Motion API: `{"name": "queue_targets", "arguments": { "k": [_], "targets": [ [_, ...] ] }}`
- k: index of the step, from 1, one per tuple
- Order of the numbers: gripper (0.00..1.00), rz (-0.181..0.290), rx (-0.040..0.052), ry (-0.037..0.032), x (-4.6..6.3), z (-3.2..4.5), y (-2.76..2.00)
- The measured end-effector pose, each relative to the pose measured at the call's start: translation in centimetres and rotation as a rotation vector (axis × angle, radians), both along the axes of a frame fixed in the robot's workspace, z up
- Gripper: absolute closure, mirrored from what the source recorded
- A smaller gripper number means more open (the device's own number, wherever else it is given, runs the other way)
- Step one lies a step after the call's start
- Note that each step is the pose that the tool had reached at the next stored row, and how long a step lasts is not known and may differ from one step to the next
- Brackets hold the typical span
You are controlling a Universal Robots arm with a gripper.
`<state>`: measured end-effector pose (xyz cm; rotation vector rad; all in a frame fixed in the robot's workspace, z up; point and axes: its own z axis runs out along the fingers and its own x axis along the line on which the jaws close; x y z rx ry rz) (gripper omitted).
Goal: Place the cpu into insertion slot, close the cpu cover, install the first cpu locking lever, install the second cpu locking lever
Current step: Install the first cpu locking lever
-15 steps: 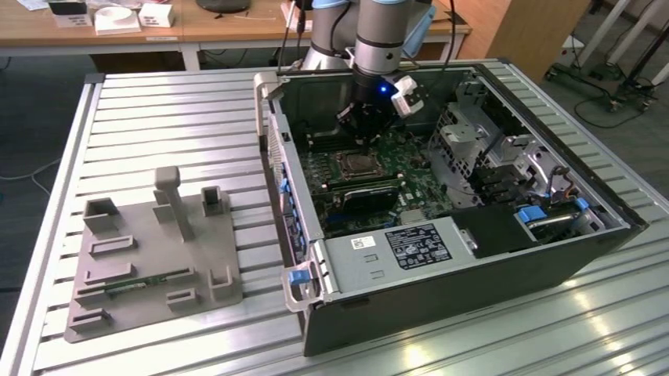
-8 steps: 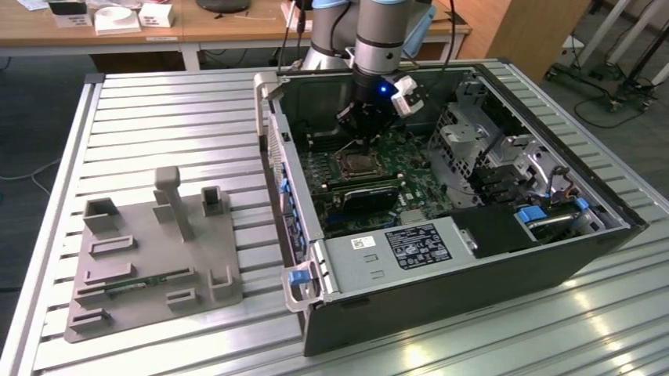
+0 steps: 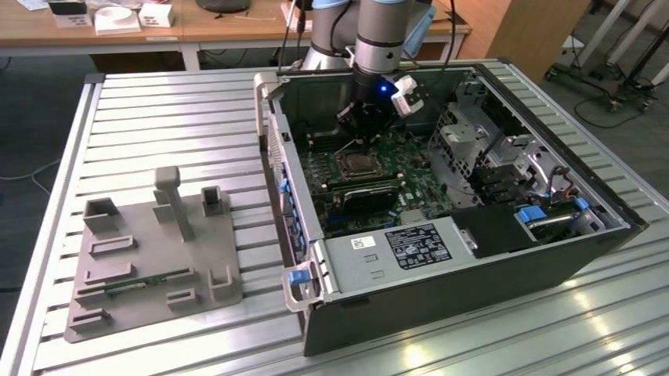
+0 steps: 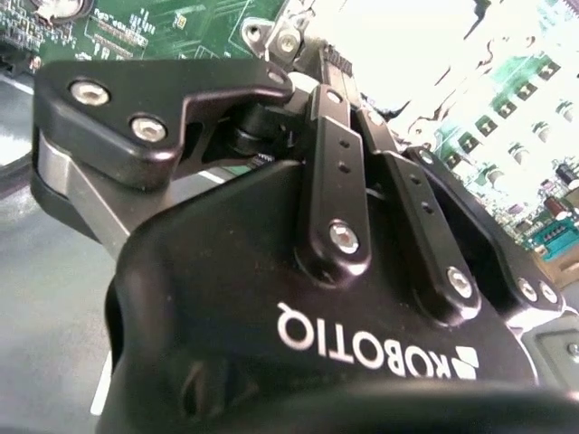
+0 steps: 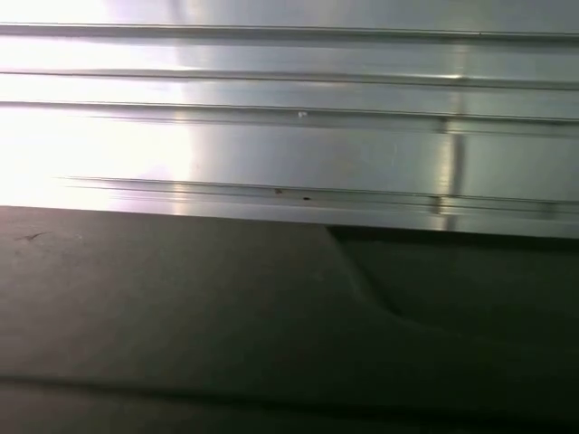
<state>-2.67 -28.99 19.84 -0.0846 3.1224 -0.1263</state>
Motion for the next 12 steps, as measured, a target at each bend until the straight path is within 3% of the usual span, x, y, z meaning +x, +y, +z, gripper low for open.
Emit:
{"name": "queue_targets", "arguments": {
  "k": [4,12],
  "targets": [
    [0.90,0.000,-0.0012,0.0007,0.0,0.77,-0.03],
    [0.90,0.000,0.0020,0.0009,0.0,1.57,-0.07]
  ]
}}
